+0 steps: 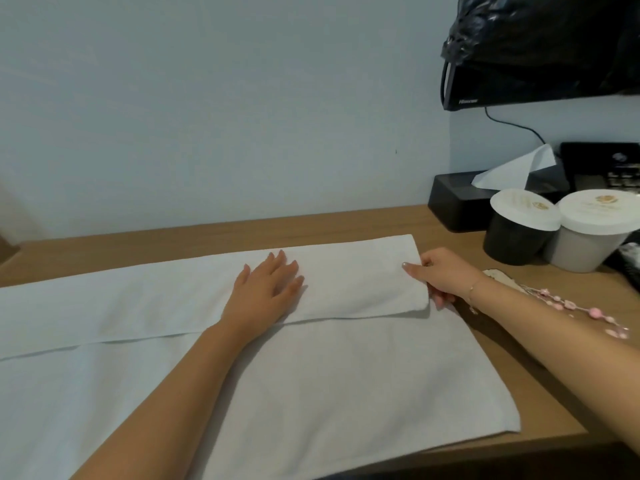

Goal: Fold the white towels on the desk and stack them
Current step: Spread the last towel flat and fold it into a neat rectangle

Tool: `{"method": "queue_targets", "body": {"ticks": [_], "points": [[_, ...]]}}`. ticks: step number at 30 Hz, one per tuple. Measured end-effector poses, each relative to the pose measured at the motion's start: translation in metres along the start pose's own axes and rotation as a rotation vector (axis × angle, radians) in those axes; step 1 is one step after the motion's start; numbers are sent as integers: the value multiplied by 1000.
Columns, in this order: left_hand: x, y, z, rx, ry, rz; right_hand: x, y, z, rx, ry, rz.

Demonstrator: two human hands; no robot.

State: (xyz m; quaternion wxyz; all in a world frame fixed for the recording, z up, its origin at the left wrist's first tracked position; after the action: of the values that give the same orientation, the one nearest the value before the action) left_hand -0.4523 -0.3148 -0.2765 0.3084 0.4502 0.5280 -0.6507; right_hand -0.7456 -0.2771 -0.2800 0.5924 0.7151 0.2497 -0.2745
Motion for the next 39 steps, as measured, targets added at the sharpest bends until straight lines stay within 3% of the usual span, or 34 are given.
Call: {"method": "queue_targets", "body": {"ticks": [4,9,11,15,18,21,23,26,30,39], "points": [[11,-31,-30,235,71,6,-11,4,10,19,-120,79],[21,-38,-39,260,120,172,-26,20,31,-76,-325,39],[21,-38,-39,236,119,167,-28,27,30,-120,-371,-136],[22,-32,-34,142,170,44,-10,35,26,-96,-283,-759],[13,-23,-15,68,173,-11,-12,49,21,-78,-299,-989],[-15,-3,7,-22,20,67,-8,78,17,-179,-313,-1134],[-23,10,15,-84,-51,114,23,109,16,-360,-215,-1107],[-2,22,15,-145,2,258,93,147,9,-596,-54,-910],[5,32,18,-167,9,283,141,131,23,-523,112,-698],[2,34,17,-189,-7,312,55,43,45,-344,10,-669]]}}
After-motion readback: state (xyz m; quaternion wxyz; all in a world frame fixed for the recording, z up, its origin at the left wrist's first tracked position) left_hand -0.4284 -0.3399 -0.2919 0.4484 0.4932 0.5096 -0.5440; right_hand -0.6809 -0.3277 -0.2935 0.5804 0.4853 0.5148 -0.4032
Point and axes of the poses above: each hand's wrist, its own z-axis towards the middle knuckle, its own x-axis out of the palm, y = z × x, the point moved 10 cm from there along z, towards the middle knuckle, and after that the axes turned 9 degrees about -x, right-handed, at the moved point
